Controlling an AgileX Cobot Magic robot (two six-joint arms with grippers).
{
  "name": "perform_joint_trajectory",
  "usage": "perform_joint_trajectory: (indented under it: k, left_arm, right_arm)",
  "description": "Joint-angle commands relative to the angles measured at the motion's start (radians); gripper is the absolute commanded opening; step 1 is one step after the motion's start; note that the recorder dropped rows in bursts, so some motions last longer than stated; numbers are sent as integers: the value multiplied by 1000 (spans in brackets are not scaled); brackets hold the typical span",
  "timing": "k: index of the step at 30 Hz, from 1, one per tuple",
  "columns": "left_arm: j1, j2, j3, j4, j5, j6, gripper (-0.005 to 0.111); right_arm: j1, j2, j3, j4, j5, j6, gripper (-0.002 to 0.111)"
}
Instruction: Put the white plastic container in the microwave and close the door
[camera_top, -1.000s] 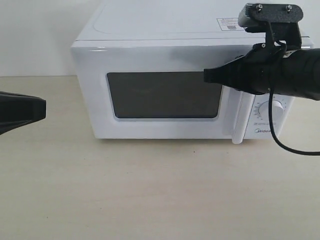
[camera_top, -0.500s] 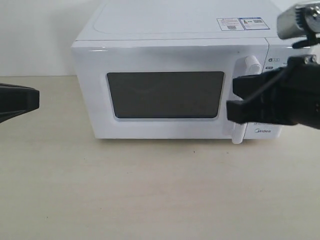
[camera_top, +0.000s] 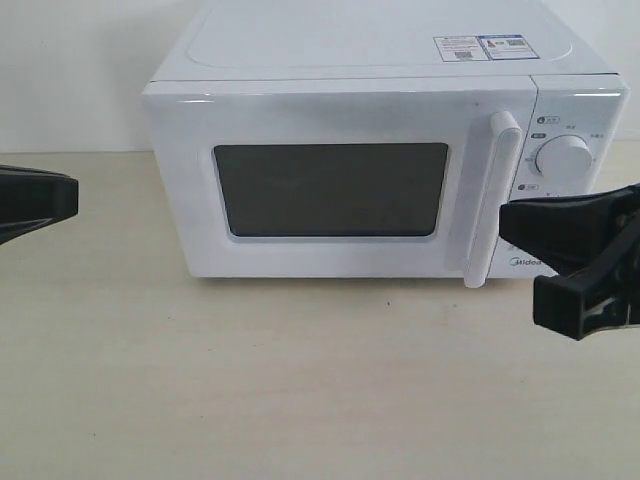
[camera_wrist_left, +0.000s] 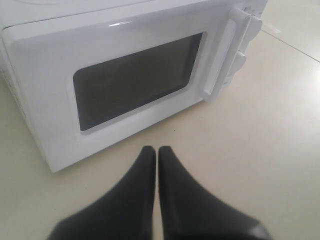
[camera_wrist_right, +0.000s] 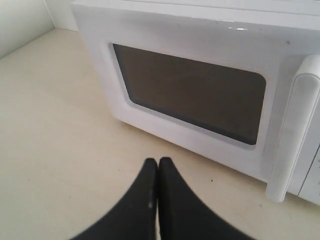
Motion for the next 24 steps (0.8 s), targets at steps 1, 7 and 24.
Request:
perform_joint_trajectory:
  k: [1, 7, 24]
  left_arm:
    - [-2, -6, 4, 0, -6, -7, 4]
    - [-2, -6, 4, 0, -6, -7, 4]
    - [-2, -6, 4, 0, -24, -7, 4]
  right_arm:
    - [4, -7, 4, -4, 4, 7, 0]
    - [8, -91, 4, -4, 24, 7, 0]
    - [-85, -587, 103, -13, -3, -73, 0]
